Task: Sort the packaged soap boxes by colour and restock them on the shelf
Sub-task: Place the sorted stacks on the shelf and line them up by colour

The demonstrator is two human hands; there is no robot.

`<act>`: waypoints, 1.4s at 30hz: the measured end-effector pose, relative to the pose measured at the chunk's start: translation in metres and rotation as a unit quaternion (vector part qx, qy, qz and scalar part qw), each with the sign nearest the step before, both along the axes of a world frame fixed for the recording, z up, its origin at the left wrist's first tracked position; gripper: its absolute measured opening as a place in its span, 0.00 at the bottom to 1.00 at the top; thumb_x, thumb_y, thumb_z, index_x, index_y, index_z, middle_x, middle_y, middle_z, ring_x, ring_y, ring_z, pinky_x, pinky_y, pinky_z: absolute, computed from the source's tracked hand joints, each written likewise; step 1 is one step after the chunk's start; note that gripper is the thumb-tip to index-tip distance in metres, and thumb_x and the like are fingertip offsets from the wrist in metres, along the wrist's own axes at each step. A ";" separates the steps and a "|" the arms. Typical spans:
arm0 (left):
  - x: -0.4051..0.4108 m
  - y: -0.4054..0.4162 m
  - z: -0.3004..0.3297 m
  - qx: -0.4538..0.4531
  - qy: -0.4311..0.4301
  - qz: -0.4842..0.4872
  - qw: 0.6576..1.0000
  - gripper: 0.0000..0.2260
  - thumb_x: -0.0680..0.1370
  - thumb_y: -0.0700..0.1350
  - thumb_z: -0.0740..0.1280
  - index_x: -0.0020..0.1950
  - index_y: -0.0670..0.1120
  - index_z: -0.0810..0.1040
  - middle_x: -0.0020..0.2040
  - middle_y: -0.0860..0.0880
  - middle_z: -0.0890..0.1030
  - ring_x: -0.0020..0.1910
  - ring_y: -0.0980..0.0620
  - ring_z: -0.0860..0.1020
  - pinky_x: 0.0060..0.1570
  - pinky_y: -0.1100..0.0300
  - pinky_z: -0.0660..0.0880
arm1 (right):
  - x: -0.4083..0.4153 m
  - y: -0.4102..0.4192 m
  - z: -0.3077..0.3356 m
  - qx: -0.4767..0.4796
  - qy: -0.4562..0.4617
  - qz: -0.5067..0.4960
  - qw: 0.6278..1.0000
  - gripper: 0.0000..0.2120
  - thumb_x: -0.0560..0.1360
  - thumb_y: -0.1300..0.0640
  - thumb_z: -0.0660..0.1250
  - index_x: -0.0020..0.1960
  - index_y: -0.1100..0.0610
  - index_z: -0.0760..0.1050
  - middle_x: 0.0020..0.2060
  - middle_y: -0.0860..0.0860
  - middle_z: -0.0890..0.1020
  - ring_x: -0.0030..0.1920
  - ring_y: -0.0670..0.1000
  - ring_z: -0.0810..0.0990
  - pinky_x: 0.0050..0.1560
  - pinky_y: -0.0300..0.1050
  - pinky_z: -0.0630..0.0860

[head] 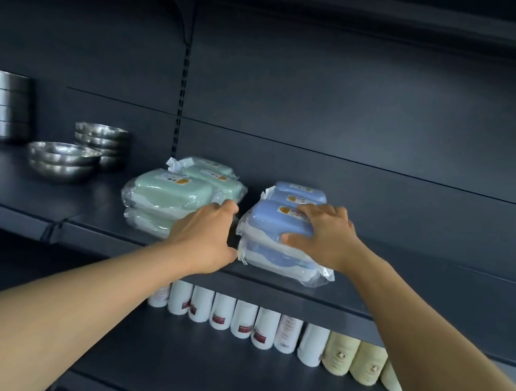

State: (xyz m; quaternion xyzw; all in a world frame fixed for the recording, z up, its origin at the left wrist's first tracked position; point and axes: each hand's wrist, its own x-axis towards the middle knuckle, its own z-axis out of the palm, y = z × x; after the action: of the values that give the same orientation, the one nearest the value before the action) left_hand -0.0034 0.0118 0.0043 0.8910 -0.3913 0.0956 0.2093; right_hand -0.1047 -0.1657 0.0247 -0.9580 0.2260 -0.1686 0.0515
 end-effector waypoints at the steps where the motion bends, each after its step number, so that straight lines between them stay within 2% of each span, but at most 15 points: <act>1: -0.002 0.003 0.000 -0.002 0.002 -0.004 1.000 0.30 0.73 0.47 0.70 0.72 0.50 0.61 0.66 0.50 0.72 0.62 0.47 0.73 0.54 0.52 0.74 | 0.000 0.000 -0.001 -0.021 0.000 -0.015 1.000 0.32 0.73 0.37 0.63 0.73 0.44 0.61 0.72 0.53 0.61 0.72 0.57 0.54 0.71 0.52 0.53; 3: -0.006 0.007 -0.001 -0.004 0.005 -0.006 1.000 0.29 0.74 0.48 0.70 0.72 0.50 0.61 0.66 0.50 0.72 0.62 0.48 0.73 0.54 0.51 0.74 | -0.001 0.002 -0.002 -0.065 0.002 -0.042 0.997 0.32 0.74 0.36 0.61 0.74 0.47 0.59 0.73 0.56 0.58 0.72 0.59 0.53 0.72 0.53 0.52; 6: -0.014 0.014 -0.003 -0.004 0.004 -0.008 1.000 0.28 0.74 0.49 0.69 0.71 0.51 0.62 0.65 0.51 0.73 0.62 0.48 0.73 0.55 0.51 0.74 | -0.011 0.015 -0.004 -0.090 -0.030 -0.049 0.994 0.34 0.74 0.38 0.62 0.74 0.51 0.57 0.72 0.57 0.58 0.71 0.59 0.55 0.70 0.52 0.55; 9: -0.023 0.023 -0.005 0.002 0.014 -0.016 1.000 0.27 0.75 0.49 0.68 0.71 0.51 0.62 0.64 0.52 0.73 0.61 0.49 0.74 0.53 0.52 0.74 | -0.031 0.037 -0.010 -0.089 -0.092 -0.025 0.991 0.32 0.75 0.44 0.64 0.74 0.54 0.57 0.70 0.55 0.62 0.69 0.57 0.57 0.68 0.49 0.58; 12: -0.030 0.035 -0.012 0.016 0.025 -0.027 0.999 0.26 0.75 0.50 0.68 0.71 0.52 0.63 0.65 0.53 0.73 0.61 0.50 0.73 0.53 0.53 0.74 | -0.054 0.064 -0.026 -0.050 -0.101 0.008 0.994 0.29 0.76 0.49 0.65 0.73 0.55 0.60 0.69 0.53 0.65 0.68 0.55 0.61 0.67 0.48 0.63; 17: -0.041 0.064 -0.045 0.066 0.058 -0.051 0.995 0.24 0.75 0.47 0.67 0.70 0.52 0.65 0.64 0.52 0.73 0.60 0.50 0.72 0.51 0.56 0.71 | -0.083 0.108 -0.082 0.003 -0.028 0.020 0.999 0.27 0.76 0.49 0.65 0.72 0.54 0.61 0.66 0.51 0.66 0.67 0.53 0.62 0.63 0.44 0.64; 22: -0.045 0.102 -0.109 0.134 0.103 -0.078 0.983 0.23 0.76 0.51 0.66 0.70 0.52 0.65 0.65 0.52 0.72 0.62 0.50 0.72 0.54 0.54 0.72 | -0.101 0.149 -0.146 0.077 0.054 0.000 0.996 0.29 0.77 0.49 0.65 0.74 0.53 0.58 0.68 0.51 0.63 0.69 0.52 0.60 0.66 0.45 0.64; 25: -0.047 0.124 -0.153 0.174 0.142 -0.090 0.970 0.23 0.76 0.51 0.66 0.70 0.52 0.65 0.65 0.52 0.72 0.62 0.49 0.72 0.52 0.54 0.72 | -0.110 0.169 -0.188 0.111 0.102 -0.025 0.988 0.29 0.77 0.50 0.64 0.74 0.54 0.58 0.69 0.52 0.63 0.70 0.54 0.60 0.67 0.48 0.64; 30: -0.056 0.153 -0.233 0.231 0.201 -0.093 0.947 0.23 0.75 0.51 0.67 0.69 0.52 0.67 0.66 0.51 0.73 0.61 0.48 0.74 0.55 0.55 0.72 | -0.136 0.196 -0.265 0.163 0.156 -0.066 0.972 0.28 0.75 0.50 0.66 0.71 0.55 0.63 0.66 0.53 0.65 0.68 0.55 0.63 0.64 0.48 0.67; 34: -0.067 0.164 -0.293 0.275 0.245 -0.103 0.924 0.23 0.77 0.51 0.66 0.70 0.51 0.65 0.67 0.52 0.72 0.61 0.49 0.73 0.56 0.54 0.72 | -0.159 0.203 -0.325 0.208 0.210 -0.103 0.950 0.28 0.75 0.49 0.66 0.71 0.54 0.62 0.66 0.52 0.65 0.68 0.55 0.64 0.64 0.52 0.68; 39: -0.077 0.163 -0.359 0.301 0.295 -0.094 0.902 0.23 0.77 0.50 0.66 0.70 0.51 0.65 0.69 0.50 0.71 0.64 0.49 0.72 0.61 0.50 0.71 | -0.167 0.192 -0.391 0.236 0.268 -0.122 0.926 0.33 0.74 0.49 0.67 0.74 0.55 0.57 0.68 0.55 0.64 0.69 0.57 0.62 0.67 0.50 0.65; 42: -0.082 0.154 -0.395 0.299 0.311 -0.087 0.898 0.26 0.77 0.49 0.67 0.72 0.50 0.62 0.69 0.49 0.70 0.63 0.48 0.73 0.59 0.50 0.73 | -0.160 0.174 -0.428 0.224 0.273 -0.119 0.928 0.39 0.72 0.48 0.68 0.76 0.53 0.51 0.70 0.55 0.61 0.69 0.58 0.60 0.68 0.50 0.61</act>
State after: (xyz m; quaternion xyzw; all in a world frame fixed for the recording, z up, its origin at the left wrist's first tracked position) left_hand -0.0854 0.1655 -0.3912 0.8586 -0.3920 -0.3262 0.0515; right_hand -0.2650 0.0087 -0.4033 -0.8968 0.3753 0.1497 0.1801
